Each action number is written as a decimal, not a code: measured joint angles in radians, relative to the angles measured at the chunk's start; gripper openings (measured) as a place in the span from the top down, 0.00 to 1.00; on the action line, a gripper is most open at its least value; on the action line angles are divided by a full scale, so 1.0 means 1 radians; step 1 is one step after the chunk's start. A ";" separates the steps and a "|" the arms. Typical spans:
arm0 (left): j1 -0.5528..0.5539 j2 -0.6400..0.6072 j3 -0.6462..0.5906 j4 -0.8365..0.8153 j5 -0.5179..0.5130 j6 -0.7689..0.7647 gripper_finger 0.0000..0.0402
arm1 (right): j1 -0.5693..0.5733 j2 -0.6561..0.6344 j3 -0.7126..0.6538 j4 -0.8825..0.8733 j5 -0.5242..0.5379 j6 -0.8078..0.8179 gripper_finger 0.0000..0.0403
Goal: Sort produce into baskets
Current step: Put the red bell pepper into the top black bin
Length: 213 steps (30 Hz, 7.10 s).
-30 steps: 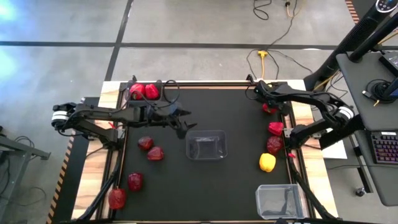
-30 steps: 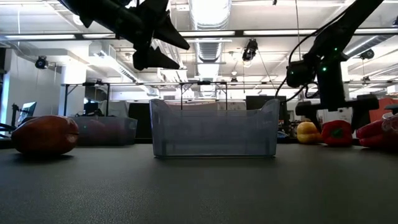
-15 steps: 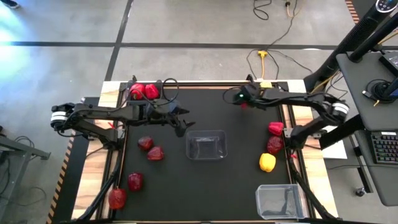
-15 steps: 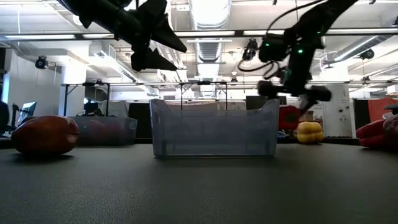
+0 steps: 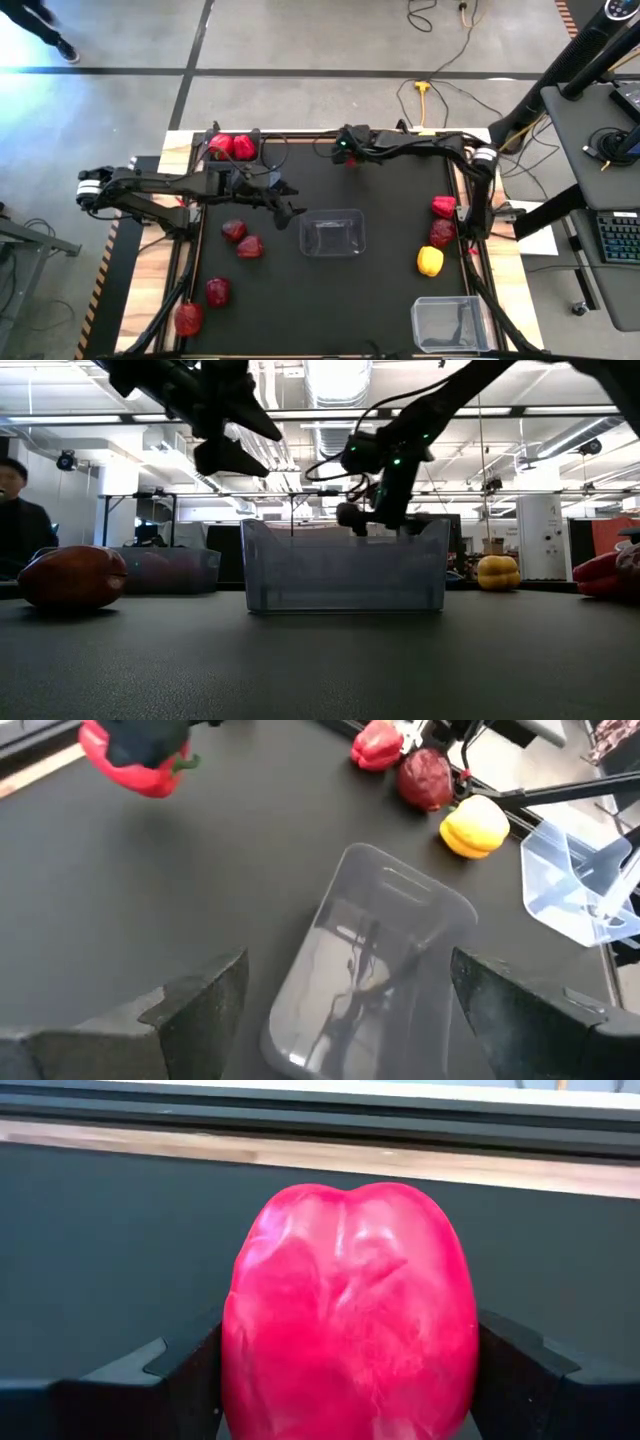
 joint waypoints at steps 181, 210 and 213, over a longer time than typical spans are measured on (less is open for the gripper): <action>0.627 0.133 0.051 -0.442 -0.323 -0.068 0.00 | 0.062 -0.413 -0.324 -0.919 -0.262 -0.716 0.06; 0.416 -0.307 0.234 -0.162 -0.084 0.234 0.00 | -0.167 -0.201 -0.554 -0.739 -0.256 -0.765 0.06; 0.408 -0.326 0.234 -0.206 -0.089 0.231 0.00 | -0.166 -0.129 -0.548 -0.744 -0.262 -0.760 0.06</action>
